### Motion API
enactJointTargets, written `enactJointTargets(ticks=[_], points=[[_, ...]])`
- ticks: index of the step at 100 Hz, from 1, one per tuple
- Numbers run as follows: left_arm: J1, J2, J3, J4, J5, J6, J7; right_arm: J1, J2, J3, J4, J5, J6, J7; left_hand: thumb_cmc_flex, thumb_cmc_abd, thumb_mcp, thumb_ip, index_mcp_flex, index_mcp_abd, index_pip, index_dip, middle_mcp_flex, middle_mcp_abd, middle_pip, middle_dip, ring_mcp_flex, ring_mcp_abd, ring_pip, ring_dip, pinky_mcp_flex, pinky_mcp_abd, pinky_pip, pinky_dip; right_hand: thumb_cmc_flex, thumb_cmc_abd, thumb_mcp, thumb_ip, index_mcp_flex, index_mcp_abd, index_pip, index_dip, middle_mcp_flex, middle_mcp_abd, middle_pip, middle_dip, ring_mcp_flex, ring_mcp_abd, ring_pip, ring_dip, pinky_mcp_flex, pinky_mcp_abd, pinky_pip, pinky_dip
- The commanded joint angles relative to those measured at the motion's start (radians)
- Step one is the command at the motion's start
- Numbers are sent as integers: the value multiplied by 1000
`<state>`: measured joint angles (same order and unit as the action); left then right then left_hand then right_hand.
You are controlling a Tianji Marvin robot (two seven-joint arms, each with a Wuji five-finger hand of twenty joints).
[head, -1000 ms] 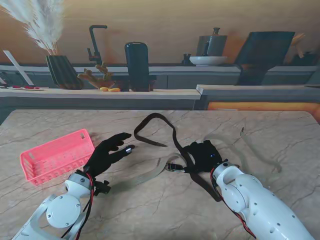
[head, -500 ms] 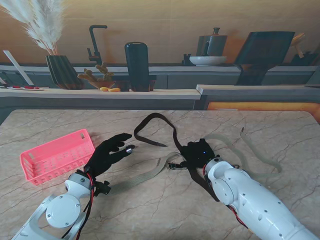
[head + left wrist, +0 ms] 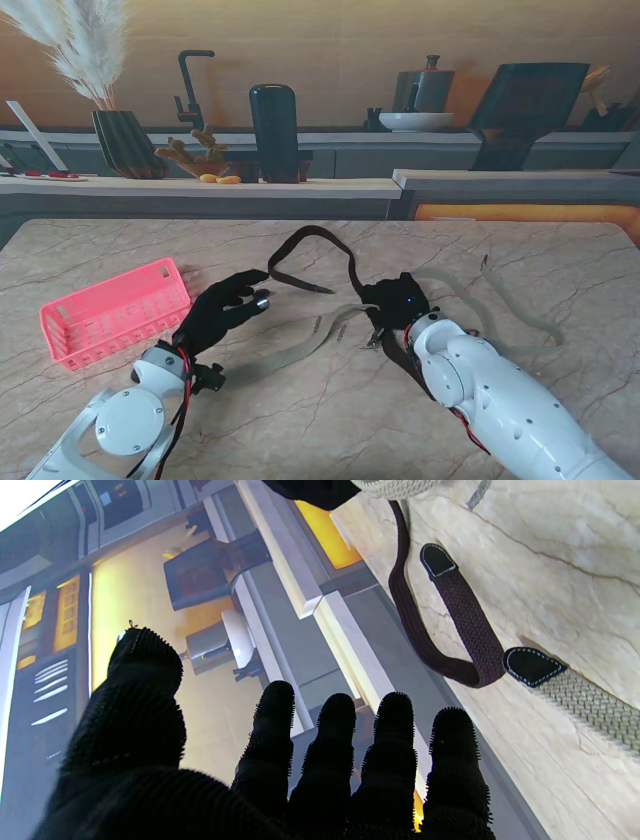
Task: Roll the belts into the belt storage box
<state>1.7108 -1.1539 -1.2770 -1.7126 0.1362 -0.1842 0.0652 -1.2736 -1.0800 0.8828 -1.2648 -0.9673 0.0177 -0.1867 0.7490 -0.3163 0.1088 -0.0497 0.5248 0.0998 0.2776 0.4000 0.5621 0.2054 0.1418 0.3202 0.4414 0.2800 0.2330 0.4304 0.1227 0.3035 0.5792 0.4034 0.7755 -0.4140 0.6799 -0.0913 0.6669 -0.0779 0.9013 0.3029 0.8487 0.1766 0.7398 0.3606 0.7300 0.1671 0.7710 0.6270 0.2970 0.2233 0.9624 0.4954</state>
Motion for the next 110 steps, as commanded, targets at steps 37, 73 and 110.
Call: enactJointTargets(ticks=[37,73,110], points=[[-108,-23,138,54,-115,101,-25,-67,5,96,-113,-111,-120,-142,23,54,-47,18,-40,-23,8,8,-41,-2,26,14,-42,-21,19,15,-17,-51,73,11,44,50,36,-41,36,-237,89,44,135,-78,11,-6,58,-55,36,16,11,-12,43,-23],[-194,-61,188,125,-200,222,29,-97,-3,136,-169,-156,-198,-310,41,100,-83,23,-80,24,19,-17,-158,-10,48,-8,-169,-79,-27,-61,-87,-164,52,-51,37,86,29,-37,-13,-298,97,75,111,-132,-14,-17,37,-105,-25,-15,-7,-18,9,-51],[-239,-73,213,171,-403,250,-56,-107,-15,145,-202,-146,-263,-384,47,94,-110,23,-38,15,23,-33,-92,-24,61,-39,-123,-83,-12,-93,-74,-136,43,-71,36,117,-25,-23,-53,-333,110,72,101,-168,-25,-17,28,-144,-55,-30,-14,-34,-9,-65]])
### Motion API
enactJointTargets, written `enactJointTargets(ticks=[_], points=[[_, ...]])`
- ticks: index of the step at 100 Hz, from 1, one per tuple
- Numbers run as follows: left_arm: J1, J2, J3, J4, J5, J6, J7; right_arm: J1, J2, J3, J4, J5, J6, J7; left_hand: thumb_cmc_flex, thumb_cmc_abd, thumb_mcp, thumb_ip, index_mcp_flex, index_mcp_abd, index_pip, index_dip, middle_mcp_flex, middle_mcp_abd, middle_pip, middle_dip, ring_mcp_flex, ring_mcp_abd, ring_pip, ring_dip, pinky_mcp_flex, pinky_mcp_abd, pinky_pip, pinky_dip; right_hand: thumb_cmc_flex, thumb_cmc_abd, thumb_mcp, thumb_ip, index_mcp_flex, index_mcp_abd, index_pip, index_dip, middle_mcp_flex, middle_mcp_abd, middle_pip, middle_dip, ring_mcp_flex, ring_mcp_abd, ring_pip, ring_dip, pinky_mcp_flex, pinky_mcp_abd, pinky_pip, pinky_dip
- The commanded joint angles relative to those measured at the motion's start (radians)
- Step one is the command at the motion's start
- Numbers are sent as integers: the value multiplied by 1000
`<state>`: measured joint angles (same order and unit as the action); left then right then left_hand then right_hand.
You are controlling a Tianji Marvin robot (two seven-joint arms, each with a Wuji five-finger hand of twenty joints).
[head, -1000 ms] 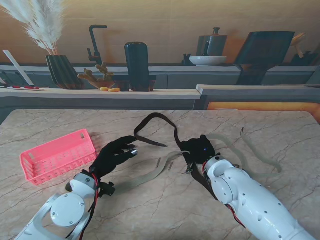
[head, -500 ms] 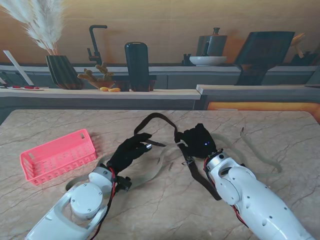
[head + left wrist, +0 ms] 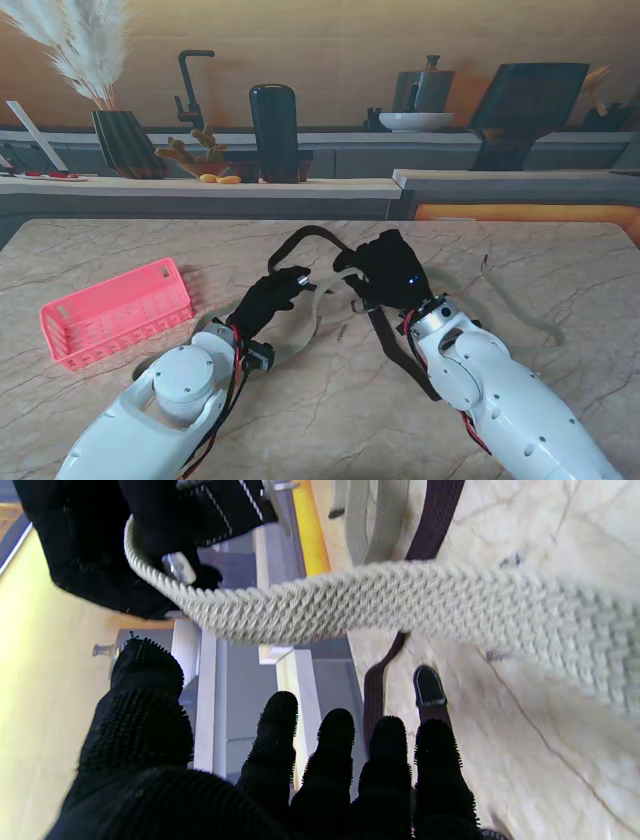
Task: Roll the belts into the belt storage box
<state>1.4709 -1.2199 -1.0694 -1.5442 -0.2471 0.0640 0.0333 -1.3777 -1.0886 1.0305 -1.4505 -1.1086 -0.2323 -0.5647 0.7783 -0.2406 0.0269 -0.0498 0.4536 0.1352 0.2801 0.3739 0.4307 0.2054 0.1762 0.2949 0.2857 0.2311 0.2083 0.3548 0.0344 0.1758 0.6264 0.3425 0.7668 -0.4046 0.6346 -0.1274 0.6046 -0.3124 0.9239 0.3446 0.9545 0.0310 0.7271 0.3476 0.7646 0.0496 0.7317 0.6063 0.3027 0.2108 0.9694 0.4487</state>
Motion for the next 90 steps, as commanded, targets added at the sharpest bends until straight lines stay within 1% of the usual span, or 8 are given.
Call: enactJointTargets(ticks=[1,15,25,34,46,55,78,90], points=[[1,-7,5,2,-25,1,-26,-3,-6,-3,-16,-4,-14,-6,22,16,-28,23,42,-23,25,-5,51,-25,28,-14,42,-34,16,-18,19,-3,-2,-10,45,108,19,13,8,-100,88,30,-5,-23,-13,-4,-7,-27,-16,-10,-19,-22,-16,-19],[-6,-3,9,4,-57,4,-63,-2,-10,-4,-13,14,-36,-2,51,6,-22,24,73,-40,41,6,112,-38,29,-15,79,-30,22,-17,31,27,6,-8,46,114,6,17,0,-111,92,29,-6,-32,-16,-4,-11,-38,-24,-13,-22,-27,-22,-22],[-7,4,7,5,-90,-6,-110,0,-8,-5,-11,8,-39,-6,90,7,-4,24,122,-43,72,27,236,-39,57,3,195,-14,67,6,77,49,53,12,47,118,-2,20,-3,-115,94,29,-6,-35,-17,-4,-9,-41,-27,-13,-21,-27,-24,-23],[1,9,-4,-4,-141,-1,-150,0,-8,-4,-11,9,-40,-4,149,13,52,26,196,-44,150,76,375,-34,119,58,318,16,162,69,135,70,165,63,47,121,-8,22,-6,-117,94,28,-7,-38,-20,-4,-10,-43,-31,-14,-21,-28,-25,-23],[6,17,-9,-8,-160,-5,-189,1,-9,-4,-10,11,-40,-5,265,-62,121,-4,240,-89,273,155,487,-39,196,104,413,30,276,123,182,85,267,109,47,123,-13,24,-9,-118,95,27,-7,-38,-20,-4,-10,-45,-32,-14,-21,-29,-27,-23],[8,19,-7,-10,-153,-14,-193,3,-9,-5,-9,11,-40,-6,338,-28,152,-7,281,-104,370,143,572,-45,261,137,491,42,362,152,224,90,328,134,47,124,-17,25,-11,-118,95,25,-6,-42,-21,-4,-12,-47,-34,-14,-21,-29,-27,-23],[8,25,-7,0,-175,-40,-233,7,-12,-11,-2,28,-22,14,374,-14,225,-1,239,-86,514,175,629,-57,479,288,583,46,592,256,297,88,465,188,45,128,-29,30,-21,-100,88,13,-10,-36,-25,-4,-15,-45,-39,-14,-22,-32,-31,-24],[12,23,2,3,-177,-57,-225,11,-18,-14,3,59,-6,44,376,-41,231,16,223,-76,543,196,625,-58,521,335,596,43,639,303,315,96,494,199,39,125,-38,33,-26,-77,78,-5,-18,-25,-27,-4,-22,-37,-44,-14,-25,-27,-36,-24]])
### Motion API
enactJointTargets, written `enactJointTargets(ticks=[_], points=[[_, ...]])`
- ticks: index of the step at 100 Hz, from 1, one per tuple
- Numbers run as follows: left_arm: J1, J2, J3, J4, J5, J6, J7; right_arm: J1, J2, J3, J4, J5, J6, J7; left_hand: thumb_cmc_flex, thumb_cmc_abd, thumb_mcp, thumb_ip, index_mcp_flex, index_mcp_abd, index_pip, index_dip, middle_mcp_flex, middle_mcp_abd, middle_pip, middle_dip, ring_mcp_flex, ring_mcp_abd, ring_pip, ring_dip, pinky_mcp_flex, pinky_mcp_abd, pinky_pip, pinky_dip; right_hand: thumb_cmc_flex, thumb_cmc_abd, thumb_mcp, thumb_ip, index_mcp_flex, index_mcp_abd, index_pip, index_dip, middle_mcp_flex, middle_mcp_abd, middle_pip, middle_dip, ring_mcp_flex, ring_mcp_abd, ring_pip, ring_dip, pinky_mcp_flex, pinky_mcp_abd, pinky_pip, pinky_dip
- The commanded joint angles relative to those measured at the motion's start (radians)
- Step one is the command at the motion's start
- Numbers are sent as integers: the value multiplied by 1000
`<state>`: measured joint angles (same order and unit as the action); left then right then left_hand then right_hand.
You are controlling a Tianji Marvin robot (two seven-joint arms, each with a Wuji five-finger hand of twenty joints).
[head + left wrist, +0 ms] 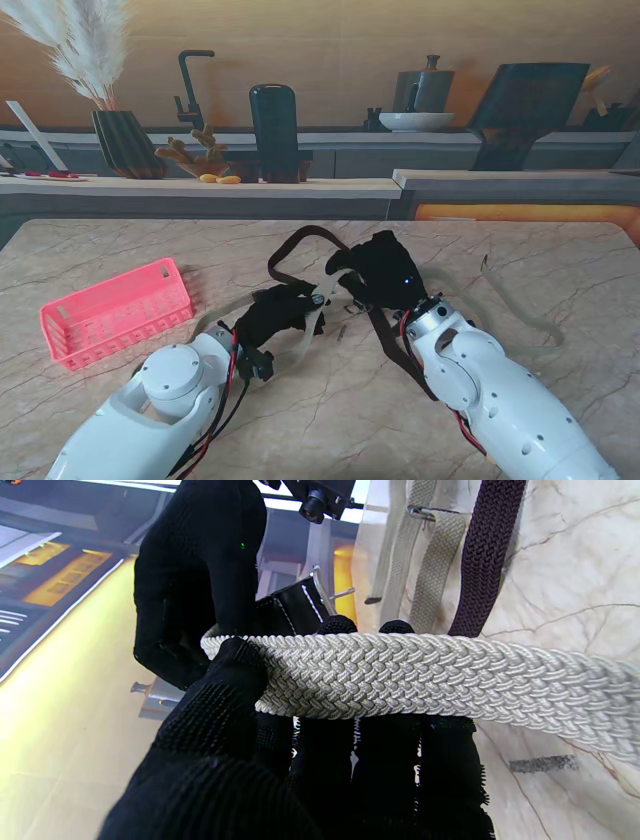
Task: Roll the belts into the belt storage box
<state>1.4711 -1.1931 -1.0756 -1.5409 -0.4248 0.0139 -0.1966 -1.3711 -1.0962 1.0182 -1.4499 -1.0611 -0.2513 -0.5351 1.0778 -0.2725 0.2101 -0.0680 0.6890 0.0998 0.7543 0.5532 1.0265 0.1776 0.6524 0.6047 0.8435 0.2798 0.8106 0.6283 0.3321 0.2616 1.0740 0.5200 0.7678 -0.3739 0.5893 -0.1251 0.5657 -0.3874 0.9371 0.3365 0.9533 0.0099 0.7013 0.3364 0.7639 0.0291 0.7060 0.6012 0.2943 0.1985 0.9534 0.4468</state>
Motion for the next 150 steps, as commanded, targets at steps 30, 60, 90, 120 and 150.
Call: enactJointTargets(ticks=[30,60,90,120,150], points=[[20,-15,38,-6,82,-47,104,-13,-18,12,-14,51,66,54,-128,-201,413,70,-33,-60,205,72,75,-57,102,131,95,-22,106,70,74,17,96,29,-42,11,-29,38,-89,135,-5,-36,-101,42,-1,20,-45,11,-21,-3,-16,0,-29,-12],[39,-33,49,-23,116,-60,205,-75,-22,49,-89,107,152,150,-109,-163,412,67,-103,-86,229,206,20,-51,180,206,72,-25,162,143,46,21,116,54,-264,-18,-50,96,-137,399,-386,134,-249,165,2,31,-106,94,-9,15,-26,28,-23,33],[49,-33,52,-34,137,-72,222,-71,-35,39,-88,179,211,185,-92,-149,386,59,-105,-103,215,203,12,-53,160,205,55,-25,136,142,32,21,100,54,-132,-4,-73,74,91,349,-189,90,-1,149,66,37,106,108,112,57,72,27,81,51],[51,-26,50,-36,131,-77,194,-36,-41,5,-45,226,237,217,-80,-140,366,58,-104,-105,206,198,8,-53,142,204,49,-21,117,138,23,23,88,52,-233,-8,-40,101,92,367,-257,141,-31,149,59,34,76,108,102,59,59,31,84,48],[54,-23,46,-40,126,-78,184,4,-54,-37,2,332,246,269,-72,-135,352,60,-100,-102,197,193,8,-54,134,210,46,-20,110,138,19,22,82,52,-267,-57,-57,103,-84,358,-361,155,-237,147,-25,14,-80,91,-16,19,-23,28,3,31]])
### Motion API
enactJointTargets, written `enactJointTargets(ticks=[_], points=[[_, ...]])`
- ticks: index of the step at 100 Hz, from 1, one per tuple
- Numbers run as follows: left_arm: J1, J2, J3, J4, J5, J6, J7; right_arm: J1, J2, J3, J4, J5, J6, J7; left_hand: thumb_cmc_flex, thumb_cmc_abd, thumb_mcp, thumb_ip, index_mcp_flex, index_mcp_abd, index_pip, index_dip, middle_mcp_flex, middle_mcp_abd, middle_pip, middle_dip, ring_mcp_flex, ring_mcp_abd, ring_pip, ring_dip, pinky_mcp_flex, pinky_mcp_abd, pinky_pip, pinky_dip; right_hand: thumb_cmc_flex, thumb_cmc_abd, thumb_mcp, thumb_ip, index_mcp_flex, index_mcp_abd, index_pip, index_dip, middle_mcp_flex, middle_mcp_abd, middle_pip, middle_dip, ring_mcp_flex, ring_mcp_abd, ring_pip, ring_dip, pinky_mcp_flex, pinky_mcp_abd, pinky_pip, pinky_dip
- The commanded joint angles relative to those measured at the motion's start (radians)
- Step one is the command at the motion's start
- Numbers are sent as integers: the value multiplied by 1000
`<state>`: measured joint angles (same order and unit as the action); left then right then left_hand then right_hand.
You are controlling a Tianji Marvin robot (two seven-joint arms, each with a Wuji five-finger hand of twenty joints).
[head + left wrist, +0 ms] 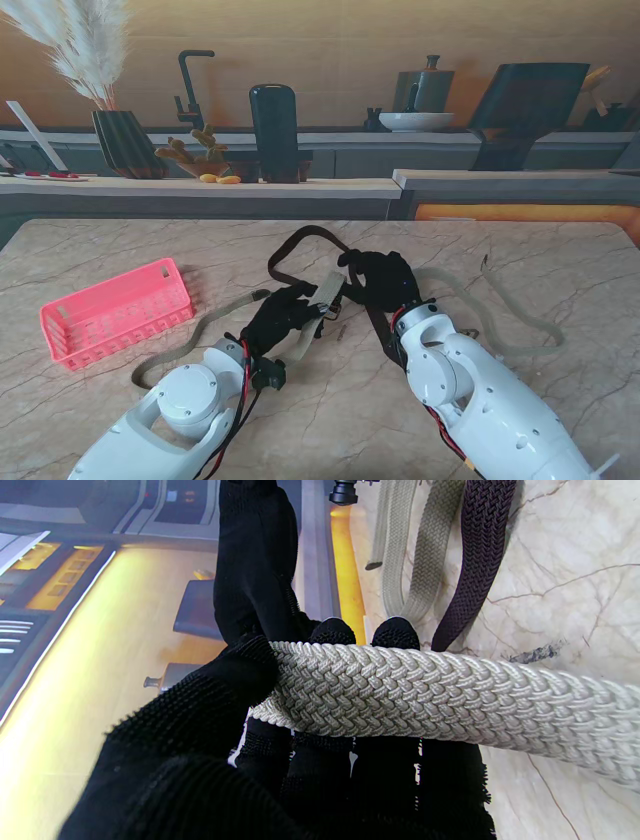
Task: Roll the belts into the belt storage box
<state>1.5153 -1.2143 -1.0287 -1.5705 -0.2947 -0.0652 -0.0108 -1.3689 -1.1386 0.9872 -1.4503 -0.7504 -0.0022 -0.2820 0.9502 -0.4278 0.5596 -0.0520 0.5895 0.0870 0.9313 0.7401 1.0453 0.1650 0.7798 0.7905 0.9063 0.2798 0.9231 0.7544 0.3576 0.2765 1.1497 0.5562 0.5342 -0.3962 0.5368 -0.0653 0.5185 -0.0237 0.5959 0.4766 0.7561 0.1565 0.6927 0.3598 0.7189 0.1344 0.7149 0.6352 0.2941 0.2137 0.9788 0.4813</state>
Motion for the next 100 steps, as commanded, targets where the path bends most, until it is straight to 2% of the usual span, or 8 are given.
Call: enactJointTargets(ticks=[1,12,18,37,48,56,65,100], points=[[10,-2,-1,-11,-4,2,-2,2,-12,-6,3,26,-3,17,55,21,2,44,-1,-89,19,6,-11,-41,6,24,-18,-20,-3,12,-7,8,6,16,-30,-35,-2,44,-36,-7,-19,16,-40,0,-17,-10,-35,-15,-26,-16,-23,14,-24,-4],[12,-3,-2,-13,-3,2,4,5,-17,-11,6,56,-3,22,57,23,-3,43,-2,-89,18,4,-12,-41,3,25,-18,-21,-5,12,-9,8,5,16,65,12,-11,39,44,-42,29,58,50,-23,11,1,26,-23,-1,-2,4,12,-32,13],[12,-3,-3,-14,-1,3,6,3,-19,-9,2,71,-5,25,58,23,-4,43,-2,-89,18,4,-11,-41,2,25,-20,-20,-7,12,-9,8,5,16,131,2,-28,10,81,-77,170,-42,127,-29,29,9,77,-19,26,16,19,17,-36,35],[13,-3,-4,-15,6,7,11,-8,-18,-1,-6,83,-8,39,62,26,-9,43,-1,-88,17,1,-12,-40,-2,27,-22,-18,-10,11,-12,8,2,16,-13,-16,64,27,134,-32,95,9,142,-6,44,21,89,-3,66,42,28,29,-22,48],[13,-3,-4,-16,10,6,11,-14,-17,5,-14,92,-5,50,63,26,-11,44,-1,-89,16,0,-12,-41,-3,28,-22,-18,-11,12,-12,10,2,17,34,-40,45,2,168,-53,136,23,183,-7,70,32,120,4,103,59,35,35,-14,51],[12,-2,-4,-15,15,4,11,-18,-19,10,-19,120,-3,62,63,27,-12,43,-2,-89,16,-1,-13,-42,-5,29,-23,-19,-11,12,-12,10,2,17,137,-47,29,-11,162,-102,329,-94,235,-11,91,42,157,9,137,78,43,36,-5,54],[12,-3,-4,-15,20,5,14,-24,-23,18,-28,171,0,79,63,28,-14,43,-3,-88,14,-2,-12,-42,-5,29,-23,-19,-12,11,-14,9,1,17,228,-22,100,-30,237,-126,392,-111,311,-8,116,50,215,18,187,99,59,38,9,59],[11,-5,-1,-15,16,20,19,-68,-52,72,-83,350,26,64,-14,-18,44,10,25,-75,-42,-129,-16,-31,-84,11,-59,10,-60,-14,-54,29,-21,7,255,-1,136,-101,250,-124,400,-89,331,1,141,69,238,7,223,118,73,20,30,69]])
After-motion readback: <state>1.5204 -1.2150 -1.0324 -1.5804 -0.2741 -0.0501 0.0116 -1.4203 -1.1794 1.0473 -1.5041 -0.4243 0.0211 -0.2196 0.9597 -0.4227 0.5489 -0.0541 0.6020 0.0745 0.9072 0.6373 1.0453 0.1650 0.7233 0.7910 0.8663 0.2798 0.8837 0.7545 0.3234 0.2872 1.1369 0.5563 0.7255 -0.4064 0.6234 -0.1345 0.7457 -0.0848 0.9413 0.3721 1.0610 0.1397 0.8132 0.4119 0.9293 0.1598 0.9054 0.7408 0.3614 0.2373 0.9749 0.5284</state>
